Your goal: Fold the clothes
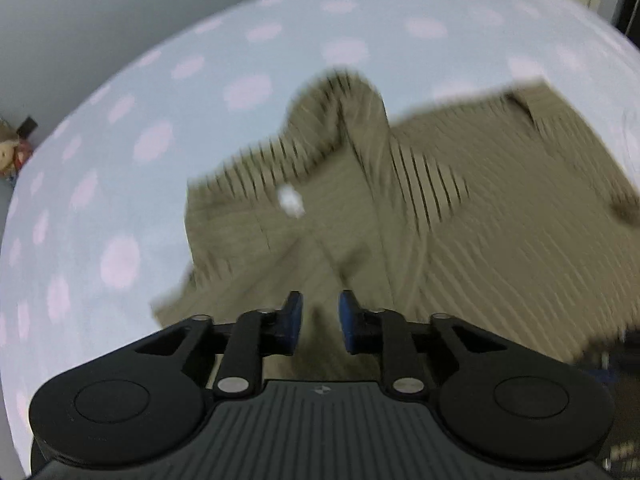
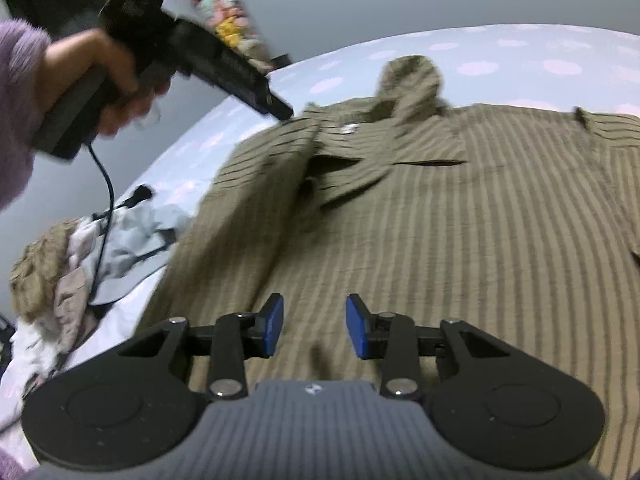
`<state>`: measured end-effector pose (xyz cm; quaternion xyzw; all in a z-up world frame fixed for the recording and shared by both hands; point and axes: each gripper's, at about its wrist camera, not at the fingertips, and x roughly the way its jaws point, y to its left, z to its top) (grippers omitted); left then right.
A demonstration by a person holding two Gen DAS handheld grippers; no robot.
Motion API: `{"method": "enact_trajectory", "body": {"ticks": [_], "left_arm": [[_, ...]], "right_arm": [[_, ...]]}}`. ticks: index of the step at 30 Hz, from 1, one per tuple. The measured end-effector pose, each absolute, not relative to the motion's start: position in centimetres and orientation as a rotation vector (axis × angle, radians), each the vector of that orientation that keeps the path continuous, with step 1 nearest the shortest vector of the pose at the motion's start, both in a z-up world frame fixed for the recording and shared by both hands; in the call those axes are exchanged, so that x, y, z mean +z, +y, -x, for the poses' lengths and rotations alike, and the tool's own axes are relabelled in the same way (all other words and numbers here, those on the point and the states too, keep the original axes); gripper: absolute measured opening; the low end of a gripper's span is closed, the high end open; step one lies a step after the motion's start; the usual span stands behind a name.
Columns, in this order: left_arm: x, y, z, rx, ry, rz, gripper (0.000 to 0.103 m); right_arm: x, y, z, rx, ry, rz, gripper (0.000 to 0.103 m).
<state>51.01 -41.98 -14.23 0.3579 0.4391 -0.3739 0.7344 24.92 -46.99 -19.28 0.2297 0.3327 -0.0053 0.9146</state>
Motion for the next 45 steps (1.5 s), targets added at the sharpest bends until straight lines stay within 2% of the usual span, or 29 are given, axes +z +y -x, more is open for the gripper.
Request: {"method": "enact_trajectory", "body": {"ticks": [9, 12, 23, 31, 36, 45], "left_arm": [[-19.9, -35.1, -46.2, -0.831, 1.140, -0.606, 0.012], [-21.3, -34.9, -45.9, -0.842, 1.106, -0.529, 0.012], [-17.3, -35.9, -45.1, -0.799, 1.031, -0.506, 0.013], [-16.1, -40.4, -42.9, -0.845, 1.003, -0.562, 0.014], [-14.6, -46.5, -41.0, -0.972, 0.954, -0.732, 0.014], [-14.3, -58.6, -38.8, -1.153, 0.784, -1.026, 0.014]], "right_arm": [[-19.2, -45.3, -25.4, -0.016, 0.735, -0.411, 0.037], [-19.4, -45.4, -25.2, -0.022, 0.741, -0.409, 0.037], [-18.0, -51.3, -22.3, -0.172, 0.686, -0.483, 0.037], [-15.9, -57.3, -16.1, -0.439, 0.634, -0.511, 0.037], [-16.2, -59.0, -13.5, -0.629, 0.717, -0.402, 0.038], [-18.2, -60.9, -11.9, -0.670, 0.781, -0.470, 0.038]]}}
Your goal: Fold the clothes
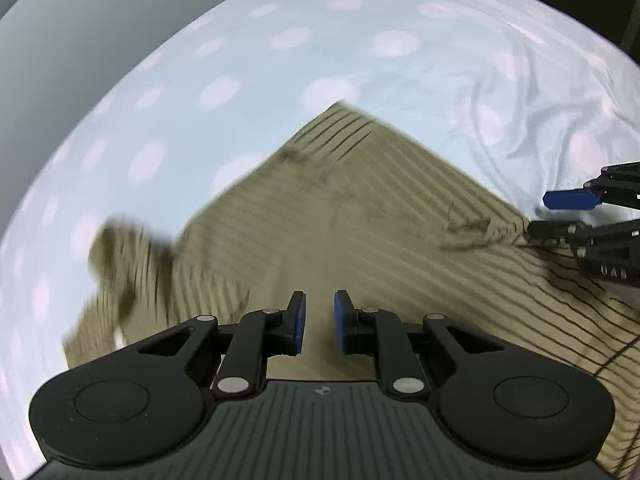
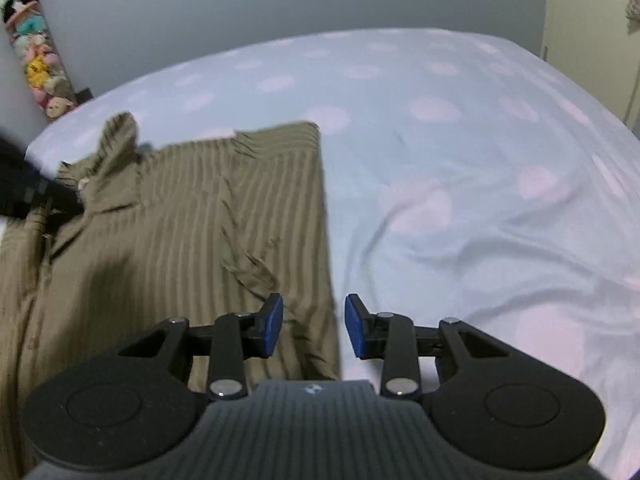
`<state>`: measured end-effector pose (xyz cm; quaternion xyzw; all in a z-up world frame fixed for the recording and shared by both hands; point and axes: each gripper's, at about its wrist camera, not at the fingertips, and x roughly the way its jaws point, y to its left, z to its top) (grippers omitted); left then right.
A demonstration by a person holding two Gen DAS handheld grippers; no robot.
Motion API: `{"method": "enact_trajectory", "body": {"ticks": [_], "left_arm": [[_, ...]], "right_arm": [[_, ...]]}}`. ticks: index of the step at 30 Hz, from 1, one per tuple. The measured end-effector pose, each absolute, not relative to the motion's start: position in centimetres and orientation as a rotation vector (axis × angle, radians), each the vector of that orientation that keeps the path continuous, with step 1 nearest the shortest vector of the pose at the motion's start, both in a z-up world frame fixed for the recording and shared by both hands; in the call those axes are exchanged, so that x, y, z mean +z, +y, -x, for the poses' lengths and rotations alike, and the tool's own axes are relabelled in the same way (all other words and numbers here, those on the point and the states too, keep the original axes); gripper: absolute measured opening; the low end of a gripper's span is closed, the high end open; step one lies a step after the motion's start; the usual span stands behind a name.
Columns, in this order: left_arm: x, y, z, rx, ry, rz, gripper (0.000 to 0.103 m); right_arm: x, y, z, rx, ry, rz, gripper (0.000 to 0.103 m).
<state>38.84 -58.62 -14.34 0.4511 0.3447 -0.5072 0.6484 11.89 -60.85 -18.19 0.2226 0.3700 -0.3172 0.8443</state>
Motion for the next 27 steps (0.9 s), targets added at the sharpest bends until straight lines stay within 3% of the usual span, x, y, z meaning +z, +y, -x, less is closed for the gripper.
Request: {"method": "enact_trajectory", "body": {"ticks": [9, 12, 14, 21, 24, 27], "left_arm": [[-17.9, -67.7, -38.1, -1.394, 0.570, -1.427, 0.016], [-18.8, -69.3, -37.8, -1.493, 0.456, -1.508, 0.030], [-19.6, -70.1, -37.2, -1.543, 0.340, -1.594, 0.045], [-23.5, -72.4, -34.4, -1.568, -0.063, -2.040, 0.045], [-24.8, -73.1, -33.3, -1.596, -0.127, -2.162, 0.045], [-25.9, -73.5, -32.8, -1.592, -0.180, -2.256, 0.045]], "right_arm": [[-20.7, -61.4, -12.5, -0.672, 0.826, -0.535, 0.038], [-20.8, -61.8, -12.8, -0.699, 0.796, -0.559, 0.038], [-20.8, -62.0, -13.2, -0.691, 0.785, -0.562, 0.038], [-20.8, -63.6, -13.2, -0.648, 0.750, -0.636, 0.044], [-19.6, -63.4, -12.0, -0.623, 0.708, -0.637, 0.057], [-19.5, -64.1, -10.7, -0.633, 0.650, -0.697, 0.057]]}}
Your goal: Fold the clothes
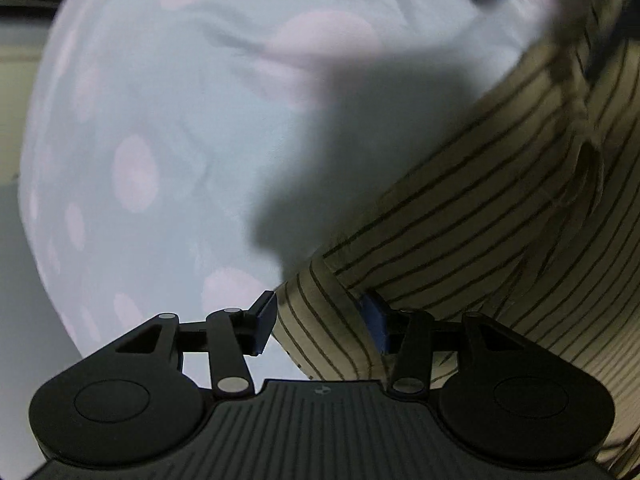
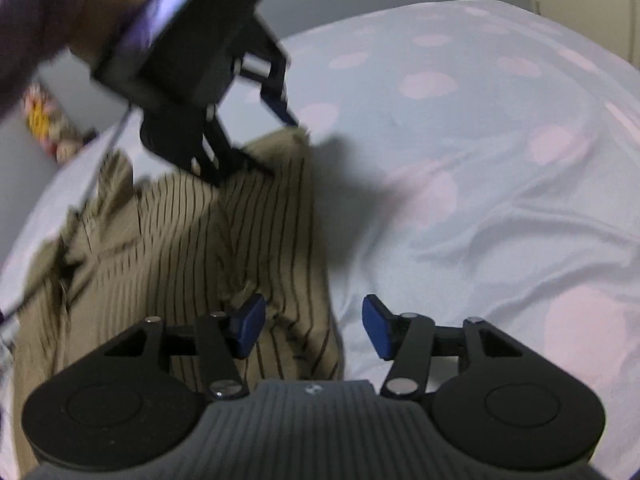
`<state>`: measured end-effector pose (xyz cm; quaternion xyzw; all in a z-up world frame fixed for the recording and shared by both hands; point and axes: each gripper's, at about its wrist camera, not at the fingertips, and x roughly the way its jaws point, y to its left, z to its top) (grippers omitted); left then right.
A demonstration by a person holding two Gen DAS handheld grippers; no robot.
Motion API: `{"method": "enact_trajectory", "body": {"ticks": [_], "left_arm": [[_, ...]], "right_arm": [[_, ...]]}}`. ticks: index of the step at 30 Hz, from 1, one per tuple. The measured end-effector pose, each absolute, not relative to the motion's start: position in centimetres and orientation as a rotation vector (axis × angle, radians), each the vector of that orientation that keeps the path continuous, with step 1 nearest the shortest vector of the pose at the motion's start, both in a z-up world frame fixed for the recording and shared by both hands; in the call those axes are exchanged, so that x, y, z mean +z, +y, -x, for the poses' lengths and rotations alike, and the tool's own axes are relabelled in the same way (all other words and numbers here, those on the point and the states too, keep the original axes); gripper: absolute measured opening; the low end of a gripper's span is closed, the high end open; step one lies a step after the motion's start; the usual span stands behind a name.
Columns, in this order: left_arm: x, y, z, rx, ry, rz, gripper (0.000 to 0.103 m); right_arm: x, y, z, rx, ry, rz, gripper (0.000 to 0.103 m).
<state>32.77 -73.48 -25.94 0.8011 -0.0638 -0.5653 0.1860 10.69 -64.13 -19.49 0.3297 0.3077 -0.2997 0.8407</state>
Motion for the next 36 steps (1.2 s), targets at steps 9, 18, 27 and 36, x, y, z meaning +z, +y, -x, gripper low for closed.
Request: {"method": "enact_trajectory", "body": {"ticks": [9, 18, 27, 36], "left_arm": [[-28.4, -73.4, -30.7, -1.542, -0.466, -2.478, 0.048], [-30.6, -71.7, -29.9, -1.503, -0.423, -2.542, 0.006], [-27.9, -69.7, -31.7, -1.461, -0.397, -2.352, 0.002], [-24.3, -64.1, -35.8, -1.385, -0.368, -2.153, 0.001]], "right_arm": [[-21.6, -64.4, -11.4, -0.637, 0.682, -0.741, 0.043], [-22.3, -64.1, -12.6, -0.607, 0.708, -0.688, 0.010], [-19.2, -63.2, -12.6, -0.555, 0.628, -0.659, 0.003], [-17.1, -60.0, -14.4, -0.424, 0.601, -0.616, 0.003]]}}
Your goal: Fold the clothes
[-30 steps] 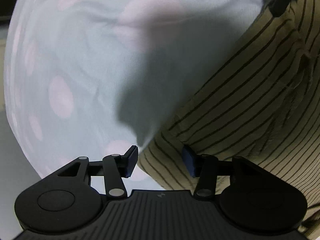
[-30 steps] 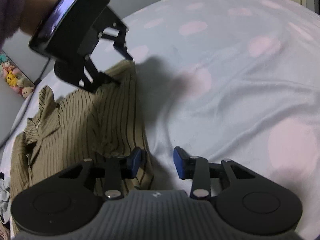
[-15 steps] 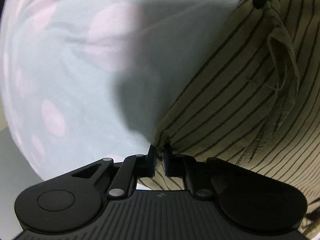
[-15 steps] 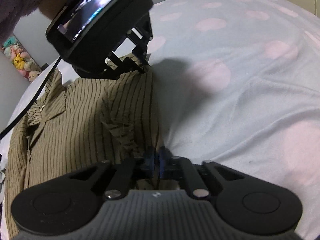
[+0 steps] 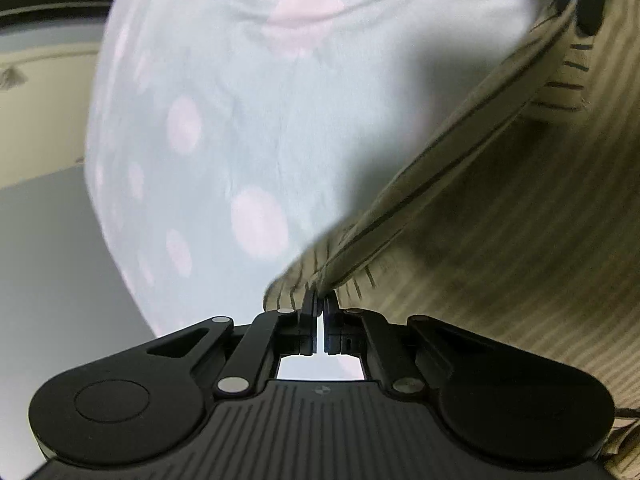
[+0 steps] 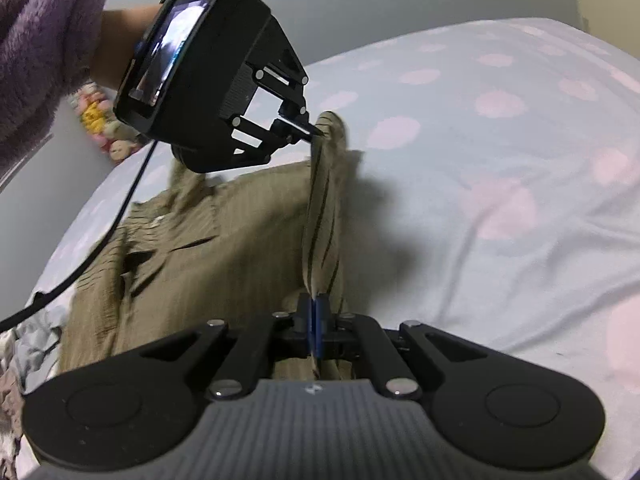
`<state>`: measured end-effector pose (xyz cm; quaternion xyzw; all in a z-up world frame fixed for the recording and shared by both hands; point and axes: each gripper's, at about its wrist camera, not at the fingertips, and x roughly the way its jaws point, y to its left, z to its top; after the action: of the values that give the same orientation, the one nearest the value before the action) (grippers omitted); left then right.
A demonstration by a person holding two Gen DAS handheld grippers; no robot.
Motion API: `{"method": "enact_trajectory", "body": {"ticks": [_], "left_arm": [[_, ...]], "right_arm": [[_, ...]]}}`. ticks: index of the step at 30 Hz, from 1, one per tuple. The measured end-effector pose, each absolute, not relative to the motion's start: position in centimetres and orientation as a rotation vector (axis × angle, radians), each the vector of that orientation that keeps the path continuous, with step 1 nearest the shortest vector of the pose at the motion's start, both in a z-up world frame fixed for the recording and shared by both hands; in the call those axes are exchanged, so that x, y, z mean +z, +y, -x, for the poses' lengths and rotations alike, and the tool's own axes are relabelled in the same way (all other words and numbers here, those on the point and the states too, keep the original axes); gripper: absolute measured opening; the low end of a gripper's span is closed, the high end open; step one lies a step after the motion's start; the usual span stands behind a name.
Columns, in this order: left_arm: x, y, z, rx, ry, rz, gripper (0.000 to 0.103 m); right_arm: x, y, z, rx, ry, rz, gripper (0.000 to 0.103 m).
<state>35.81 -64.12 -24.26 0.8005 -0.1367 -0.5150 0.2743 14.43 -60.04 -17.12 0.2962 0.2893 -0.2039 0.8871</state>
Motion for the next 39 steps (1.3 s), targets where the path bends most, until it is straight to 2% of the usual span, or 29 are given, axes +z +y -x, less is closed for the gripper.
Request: {"method": "enact_trajectory", "body": {"ticks": [11, 20, 23, 25, 29, 34, 35, 37, 39], "left_arm": [[-23.9, -54.7, -41.2, -1.286, -0.291, -2.018, 0.000], [-25.1, -50.0, -41.3, -1.209, -0.156, -1.945, 0.000], [-26.3, -48.8, -39.6, -1.174, -0.078, -1.921, 0.000], [-27.2, -48.4, -35.9, -1.161, -0.032, -1.908, 0.000], [-27.6, -47.5, -36.5, -1.130, 0.051, -1.859, 0.000], [-26.1, -46.4, -38.0, -1.074, 0.204, -1.773, 0.000], [-25.3, -45.8, -38.4, -1.060, 0.237, -1.745, 0.001], [-23.9, -44.3, -38.6, -1.027, 0.334, -1.648, 0.001], [-22.4, -44.2, -39.5, -1.002, 0.396, -1.562, 0.001]], "right_arm": [[-16.9, -53.8, -19.7, -0.141, 0.612, -0.580, 0.002], [-18.5, -49.0, -23.1, -0.003, 0.671, -0.543, 0.002], [-18.7, -48.1, -23.3, 0.014, 0.683, -0.533, 0.002], [-18.8, -47.8, -23.2, 0.021, 0.700, -0.523, 0.002], [-19.7, -47.3, -23.9, 0.004, 0.730, -0.498, 0.002], [-20.3, -46.9, -23.8, 0.003, 0.764, -0.460, 0.008], [-20.4, -46.7, -24.0, 0.004, 0.771, -0.451, 0.013], [-20.2, -46.4, -24.2, 0.002, 0.778, -0.439, 0.029], [-19.8, -46.3, -24.2, 0.000, 0.772, -0.431, 0.034]]}}
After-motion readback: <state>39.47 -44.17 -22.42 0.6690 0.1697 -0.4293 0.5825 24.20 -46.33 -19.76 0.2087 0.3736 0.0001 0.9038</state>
